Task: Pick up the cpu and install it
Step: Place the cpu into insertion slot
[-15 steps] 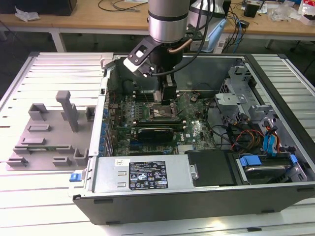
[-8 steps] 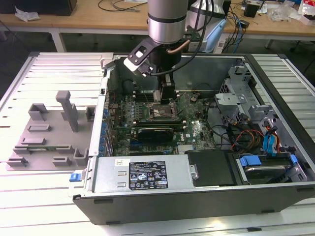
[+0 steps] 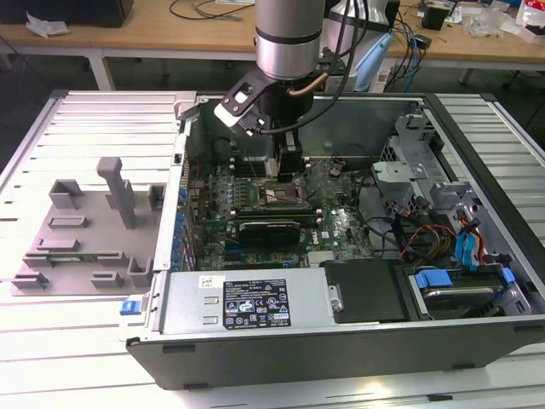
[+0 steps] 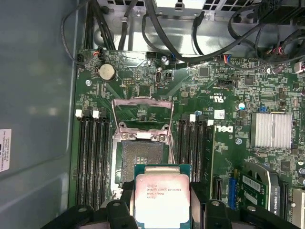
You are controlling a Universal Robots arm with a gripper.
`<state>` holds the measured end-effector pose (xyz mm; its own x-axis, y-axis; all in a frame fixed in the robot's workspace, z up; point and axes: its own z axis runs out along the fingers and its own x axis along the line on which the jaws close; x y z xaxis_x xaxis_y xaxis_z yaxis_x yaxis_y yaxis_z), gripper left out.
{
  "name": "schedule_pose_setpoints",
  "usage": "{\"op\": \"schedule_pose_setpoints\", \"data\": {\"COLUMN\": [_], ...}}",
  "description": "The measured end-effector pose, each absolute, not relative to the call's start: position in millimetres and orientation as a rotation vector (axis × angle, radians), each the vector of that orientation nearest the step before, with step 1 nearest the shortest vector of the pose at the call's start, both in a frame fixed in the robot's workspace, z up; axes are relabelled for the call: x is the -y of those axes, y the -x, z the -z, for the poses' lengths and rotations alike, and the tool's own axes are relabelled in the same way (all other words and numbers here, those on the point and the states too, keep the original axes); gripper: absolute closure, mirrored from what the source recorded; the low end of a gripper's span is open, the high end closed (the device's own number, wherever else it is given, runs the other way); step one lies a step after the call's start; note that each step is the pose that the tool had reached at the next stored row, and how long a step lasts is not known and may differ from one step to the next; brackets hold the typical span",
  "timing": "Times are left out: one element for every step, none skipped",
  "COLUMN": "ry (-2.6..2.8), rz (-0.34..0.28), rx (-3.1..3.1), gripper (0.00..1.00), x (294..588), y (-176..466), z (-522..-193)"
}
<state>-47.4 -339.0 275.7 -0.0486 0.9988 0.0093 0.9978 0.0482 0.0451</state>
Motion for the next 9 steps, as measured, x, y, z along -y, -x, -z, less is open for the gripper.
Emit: {"op": "schedule_pose_setpoints", "data": {"ry": [-2.150,-2.150,-2.150,-2.150,-2.151,-2.151,-2.151,-2.151,-2.150], "rz": [-0.061,-0.061,-0.061,-0.061,-0.061,-0.061,-0.062,-0.062,-0.065], "rx": [-2.257,-2.257,-2.256,-2.256,-2.255,-2.254,-2.254,-2.253,-2.252], "gripper": [0.45,0.45,0.45,0.45,0.45,0.45,0.45,0.45,0.45], "x": [339,339,339,339,339,338,338,338,338], "y": [47,47,47,47,47,47,47,47,47], "z": [-275,-274,-273,-271,-270,-268,-267,-265,-264]}}
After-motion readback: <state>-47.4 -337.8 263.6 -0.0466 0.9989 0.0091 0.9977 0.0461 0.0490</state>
